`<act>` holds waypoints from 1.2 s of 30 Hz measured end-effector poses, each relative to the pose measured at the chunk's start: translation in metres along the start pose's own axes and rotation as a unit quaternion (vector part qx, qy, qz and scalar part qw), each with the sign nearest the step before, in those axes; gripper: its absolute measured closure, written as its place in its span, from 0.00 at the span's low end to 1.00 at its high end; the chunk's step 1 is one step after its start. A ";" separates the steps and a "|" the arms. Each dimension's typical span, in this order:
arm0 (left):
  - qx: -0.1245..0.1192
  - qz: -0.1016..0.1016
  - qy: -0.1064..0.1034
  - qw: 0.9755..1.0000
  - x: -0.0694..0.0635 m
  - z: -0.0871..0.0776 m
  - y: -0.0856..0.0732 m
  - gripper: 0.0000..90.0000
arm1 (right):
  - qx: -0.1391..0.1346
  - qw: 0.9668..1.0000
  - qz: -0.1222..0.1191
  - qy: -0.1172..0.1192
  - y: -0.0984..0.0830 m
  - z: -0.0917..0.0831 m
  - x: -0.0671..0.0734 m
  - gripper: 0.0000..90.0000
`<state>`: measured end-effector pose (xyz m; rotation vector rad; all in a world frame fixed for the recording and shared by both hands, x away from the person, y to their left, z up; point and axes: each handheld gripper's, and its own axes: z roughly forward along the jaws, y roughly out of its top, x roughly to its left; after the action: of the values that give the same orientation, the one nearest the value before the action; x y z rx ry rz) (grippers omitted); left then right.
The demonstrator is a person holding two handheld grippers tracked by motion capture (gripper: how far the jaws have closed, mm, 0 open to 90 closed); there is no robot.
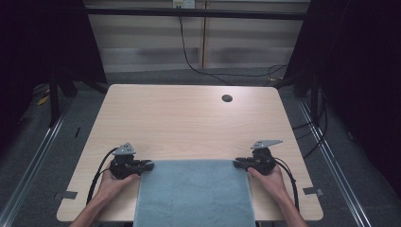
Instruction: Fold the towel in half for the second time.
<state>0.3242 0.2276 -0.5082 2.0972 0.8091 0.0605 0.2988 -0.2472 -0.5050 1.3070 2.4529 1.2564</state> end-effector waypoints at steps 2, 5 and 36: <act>-0.002 -0.004 -0.003 1.000 0.001 -0.001 -0.001 0.87 | 0.001 1.000 -0.005 0.001 0.000 -0.001 0.001 0.90; -0.004 -0.002 -0.001 1.000 0.000 -0.003 0.000 0.91 | -0.003 1.000 -0.003 0.002 0.001 -0.002 0.003 0.93; -0.121 -0.049 0.007 0.991 0.028 -0.030 0.071 0.95 | -0.114 0.993 -0.002 0.011 0.080 -0.035 -0.009 0.95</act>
<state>0.3737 0.2348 -0.4436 1.8284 0.8670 0.1137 0.3417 -0.2517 -0.4284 1.2329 2.2425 1.5056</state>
